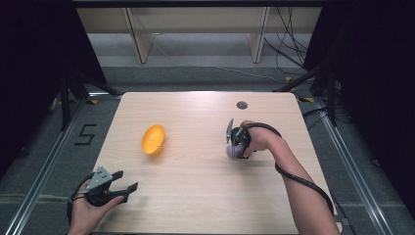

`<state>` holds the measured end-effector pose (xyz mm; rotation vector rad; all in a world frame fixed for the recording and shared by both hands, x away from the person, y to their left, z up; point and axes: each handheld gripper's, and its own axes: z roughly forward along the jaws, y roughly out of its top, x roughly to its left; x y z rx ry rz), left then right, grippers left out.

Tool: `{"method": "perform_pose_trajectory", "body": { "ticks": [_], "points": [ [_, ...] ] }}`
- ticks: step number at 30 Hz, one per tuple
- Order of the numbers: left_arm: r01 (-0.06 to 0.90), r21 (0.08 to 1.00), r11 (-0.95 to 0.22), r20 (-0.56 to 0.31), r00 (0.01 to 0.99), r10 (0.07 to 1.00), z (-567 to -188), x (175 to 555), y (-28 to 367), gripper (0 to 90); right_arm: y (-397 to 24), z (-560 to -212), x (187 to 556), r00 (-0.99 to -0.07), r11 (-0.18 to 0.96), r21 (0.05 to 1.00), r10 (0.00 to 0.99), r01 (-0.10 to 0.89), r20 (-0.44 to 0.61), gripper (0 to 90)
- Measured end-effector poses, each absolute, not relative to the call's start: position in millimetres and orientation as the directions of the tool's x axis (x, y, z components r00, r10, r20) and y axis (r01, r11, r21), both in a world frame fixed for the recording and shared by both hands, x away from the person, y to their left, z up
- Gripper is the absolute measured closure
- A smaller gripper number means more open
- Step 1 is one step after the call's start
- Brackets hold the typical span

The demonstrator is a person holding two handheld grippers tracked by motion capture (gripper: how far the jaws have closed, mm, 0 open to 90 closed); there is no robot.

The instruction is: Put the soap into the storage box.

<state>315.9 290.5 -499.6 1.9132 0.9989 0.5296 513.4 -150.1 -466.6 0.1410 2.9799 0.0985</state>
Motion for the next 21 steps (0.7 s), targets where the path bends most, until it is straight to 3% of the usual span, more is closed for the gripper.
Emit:
{"method": "perform_pose_trajectory", "body": {
  "ticks": [10,16,21],
  "points": [
    [0.436,0.854,-0.283,-0.029,0.585,0.811,-500.0,316.1,290.5,25.0,-148.1,-472.9,518.7,-0.986,0.995,0.044,0.092,0.086,-0.139,37.2],
    [0.420,0.857,-0.299,-0.009,0.591,0.806,-499.7,317.4,290.9,25.0,-145.6,-472.7,520.7,-0.991,0.998,0.017,0.058,0.056,-0.122,45.5],
    [0.439,0.855,-0.277,-0.036,0.582,0.812,-500.2,315.9,290.2,25.0,-143.9,-472.3,519.1,-0.987,0.992,0.010,0.129,0.129,-0.091,49.4]
  ]
}}
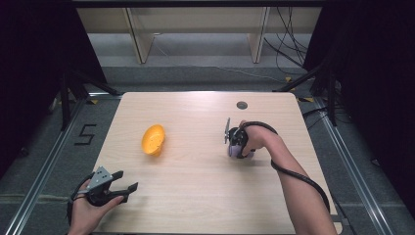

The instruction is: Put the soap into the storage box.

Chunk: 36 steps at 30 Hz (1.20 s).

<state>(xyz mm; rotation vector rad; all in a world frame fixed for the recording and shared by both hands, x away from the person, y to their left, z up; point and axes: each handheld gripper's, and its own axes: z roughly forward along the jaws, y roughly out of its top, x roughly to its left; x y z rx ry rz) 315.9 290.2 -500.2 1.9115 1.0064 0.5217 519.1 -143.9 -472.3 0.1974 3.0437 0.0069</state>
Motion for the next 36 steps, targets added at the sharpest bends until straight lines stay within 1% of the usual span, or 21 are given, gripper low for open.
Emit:
{"method": "perform_pose_trajectory", "body": {
  "ticks": [2,3,4,5,6,7,8,9,10,11,12,13,17,19,22,23,24,28,29,31,36],
  "points": [
    [0.436,0.854,-0.283,-0.030,0.586,0.810,-500.0,316.3,291.1,25.0,-143.7,-472.7,519.2,-0.985,0.989,0.020,0.146,0.144,-0.097,49.6],
    [0.438,0.854,-0.281,-0.032,0.583,0.812,-500.0,316.0,290.8,25.0,-143.7,-472.1,517.4,-0.977,0.982,0.016,0.189,0.188,-0.097,49.7],
    [0.439,0.854,-0.281,-0.032,0.583,0.812,-500.0,315.9,290.7,25.0,-145.1,-473.4,519.5,-0.979,0.984,0.031,0.178,0.176,-0.100,49.7],
    [0.439,0.854,-0.280,-0.033,0.583,0.812,-500.0,315.9,290.8,25.0,-146.0,-473.5,519.3,-0.976,0.981,0.042,0.192,0.189,-0.098,49.8],
    [0.441,0.856,-0.270,-0.042,0.579,0.814,-500.2,315.5,290.2,25.0,-146.1,-472.0,517.3,-0.967,0.970,0.044,0.240,0.237,-0.090,49.8],
    [0.441,0.856,-0.270,-0.042,0.579,0.814,-500.2,315.5,290.2,25.0,-147.0,-471.6,516.8,-0.961,0.965,0.057,0.261,0.257,-0.087,49.8],
    [0.444,0.855,-0.268,-0.044,0.577,0.816,-500.3,315.8,290.3,25.0,-149.1,-471.9,518.1,-0.964,0.966,0.076,0.253,0.247,-0.080,49.9],
    [0.437,0.857,-0.273,-0.037,0.580,0.813,-500.3,316.2,290.6,25.0,-149.8,-471.2,517.1,-0.963,0.965,0.080,0.258,0.251,-0.084,49.9],
    [0.422,0.858,-0.292,-0.018,0.594,0.805,-499.9,317.4,291.7,25.0,-149.4,-469.1,513.9,-0.953,0.956,0.079,0.290,0.284,-0.085,49.9],
    [0.422,0.858,-0.292,-0.018,0.594,0.805,-499.9,317.4,291.7,25.0,-149.4,-469.1,513.9,-0.953,0.956,0.079,0.290,0.284,-0.085,49.9],
    [0.446,0.856,-0.262,-0.048,0.574,0.817,-500.1,315.3,289.7,25.0,-152.1,-467.4,513.6,-0.961,0.960,0.110,0.265,0.256,-0.080,50.0],
    [0.447,0.856,-0.260,-0.051,0.574,0.817,-500.1,315.2,289.6,25.0,-152.0,-465.0,509.7,-0.951,0.949,0.116,0.303,0.294,-0.067,50.0],
    [0.436,0.857,-0.276,-0.035,0.582,0.812,-499.8,316.2,290.8,25.0,-156.4,-461.9,497.3,-0.934,0.929,0.170,0.347,0.330,-0.082,50.1],
    [0.442,0.856,-0.269,-0.042,0.578,0.815,-500.0,315.6,290.3,25.0,-158.8,-462.0,490.6,-0.935,0.928,0.200,0.339,0.314,-0.104,50.2],
    [0.441,0.858,-0.263,-0.046,0.577,0.816,-500.1,315.7,289.6,25.0,-159.6,-462.4,481.1,-0.923,0.915,0.227,0.367,0.335,-0.118,50.2],
    [0.446,0.857,-0.260,-0.050,0.573,0.818,-500.1,315.4,289.6,25.0,-160.3,-464.4,474.7,-0.924,0.909,0.268,0.361,0.319,-0.125,50.3],
    [0.447,0.854,-0.266,-0.046,0.574,0.818,-500.0,315.6,290.2,25.0,-161.3,-464.5,472.7,-0.923,0.906,0.279,0.363,0.318,-0.128,50.3],
    [0.442,0.856,-0.270,-0.040,0.577,0.816,-500.0,316.0,290.2,25.0,-166.0,-465.1,470.4,-0.914,0.889,0.315,0.386,0.332,-0.125,50.4],
    [0.442,0.855,-0.272,-0.039,0.576,0.816,-499.9,315.9,290.5,25.0,-166.4,-465.1,468.7,-0.903,0.879,0.323,0.408,0.350,-0.132,50.4],
    [0.445,0.855,-0.268,-0.042,0.574,0.818,-499.9,315.7,290.7,25.0,-166.1,-465.6,468.4,-0.896,0.875,0.315,0.424,0.367,-0.132,50.4],
    [0.442,0.855,-0.271,-0.039,0.576,0.816,-499.8,315.8,290.8,25.0,-168.0,-464.0,464.7,-0.879,0.854,0.366,0.449,0.370,-0.158,50.5]
  ]
}}
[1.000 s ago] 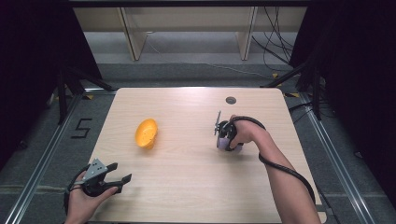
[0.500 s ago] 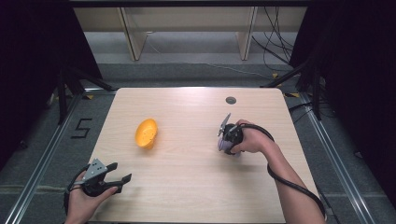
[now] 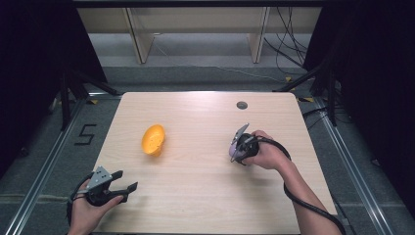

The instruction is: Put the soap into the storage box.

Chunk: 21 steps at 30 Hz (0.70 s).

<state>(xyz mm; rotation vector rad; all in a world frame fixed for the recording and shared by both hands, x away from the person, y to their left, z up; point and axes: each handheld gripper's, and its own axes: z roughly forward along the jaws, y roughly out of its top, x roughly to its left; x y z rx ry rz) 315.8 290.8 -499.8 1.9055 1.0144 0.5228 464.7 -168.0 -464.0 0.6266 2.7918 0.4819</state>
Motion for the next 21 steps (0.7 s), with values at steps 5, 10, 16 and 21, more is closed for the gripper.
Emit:
{"method": "perform_pose_trajectory", "body": {
  "ticks": [5,10,16,21],
  "points": [
    [0.408,0.864,-0.295,-0.005,0.594,0.805,-498.3,317.4,291.5,25.0,-169.7,-453.6,455.2,-0.864,0.841,0.410,0.461,0.352,-0.204,50.5],
    [0.393,0.868,-0.305,0.006,0.606,0.796,-497.3,317.4,289.5,25.0,-168.8,-442.7,436.2,-0.842,0.824,0.468,0.472,0.318,-0.259,50.5],
    [0.403,0.870,-0.285,-0.016,0.600,0.800,-496.9,316.2,286.0,25.0,-170.6,-433.4,411.1,-0.802,0.763,0.588,0.514,0.266,-0.304,50.5],
    [0.418,0.869,-0.266,-0.045,0.601,0.798,-495.6,315.6,281.7,25.0,-169.8,-428.3,388.7,-0.796,0.720,0.651,0.529,0.239,-0.294,50.5]
  ]
}}
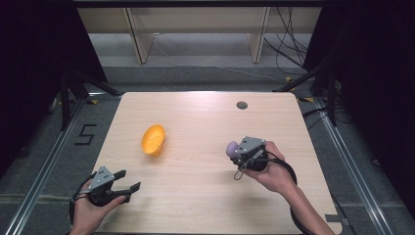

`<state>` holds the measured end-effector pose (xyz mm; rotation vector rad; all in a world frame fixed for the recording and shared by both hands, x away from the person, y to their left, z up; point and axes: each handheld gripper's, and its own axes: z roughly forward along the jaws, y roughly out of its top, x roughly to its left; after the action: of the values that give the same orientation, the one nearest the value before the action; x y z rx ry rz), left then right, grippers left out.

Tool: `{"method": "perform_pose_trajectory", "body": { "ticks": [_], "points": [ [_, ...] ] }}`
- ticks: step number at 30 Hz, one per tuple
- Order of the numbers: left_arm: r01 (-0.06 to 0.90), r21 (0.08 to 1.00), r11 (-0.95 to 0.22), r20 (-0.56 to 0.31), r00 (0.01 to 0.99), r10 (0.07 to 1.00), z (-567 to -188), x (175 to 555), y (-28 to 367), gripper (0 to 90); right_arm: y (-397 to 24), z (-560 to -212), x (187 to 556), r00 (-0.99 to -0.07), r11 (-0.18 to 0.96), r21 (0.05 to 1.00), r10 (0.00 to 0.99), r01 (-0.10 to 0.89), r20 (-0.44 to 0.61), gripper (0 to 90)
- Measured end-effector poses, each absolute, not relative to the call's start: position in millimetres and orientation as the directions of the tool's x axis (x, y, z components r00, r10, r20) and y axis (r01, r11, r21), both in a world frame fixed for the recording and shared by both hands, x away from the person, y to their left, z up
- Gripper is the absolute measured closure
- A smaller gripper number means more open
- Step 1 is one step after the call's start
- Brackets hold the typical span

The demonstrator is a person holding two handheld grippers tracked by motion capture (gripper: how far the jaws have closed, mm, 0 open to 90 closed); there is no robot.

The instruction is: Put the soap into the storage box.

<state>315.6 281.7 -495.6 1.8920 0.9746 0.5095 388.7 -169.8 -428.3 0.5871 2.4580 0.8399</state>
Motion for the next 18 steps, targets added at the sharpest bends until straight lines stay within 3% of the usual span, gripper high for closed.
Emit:
{"method": "perform_pose_trajectory", "body": {
  "ticks": [5,10,13,17,18],
  "points": [
    [0.418,0.874,-0.249,-0.068,0.613,0.787,-491.1,316.0,275.6,24.9,-164.8,-429.0,367.8,-0.771,0.713,0.664,0.546,0.223,-0.328,50.5],
    [0.396,0.880,-0.264,-0.061,0.644,0.763,-483.9,319.2,263.7,24.9,-153.7,-431.0,340.5,-0.687,0.779,0.607,0.528,0.157,-0.500,50.5],
    [0.398,0.882,-0.252,-0.086,0.661,0.745,-481.5,322.7,255.5,24.9,-147.3,-435.0,327.8,-0.557,0.867,0.488,0.454,0.097,-0.695,50.5],
    [0.389,0.885,-0.257,-0.093,0.687,0.721,-471.0,329.8,242.4,25.1,-138.8,-439.3,315.9,-0.420,0.947,0.316,0.312,0.062,-0.852,50.5],
    [0.390,0.888,-0.244,-0.108,0.692,0.714,-467.8,332.0,237.7,25.2,-138.7,-439.1,316.2,-0.388,0.963,0.271,0.252,0.006,-0.886,50.5]
  ]
}}
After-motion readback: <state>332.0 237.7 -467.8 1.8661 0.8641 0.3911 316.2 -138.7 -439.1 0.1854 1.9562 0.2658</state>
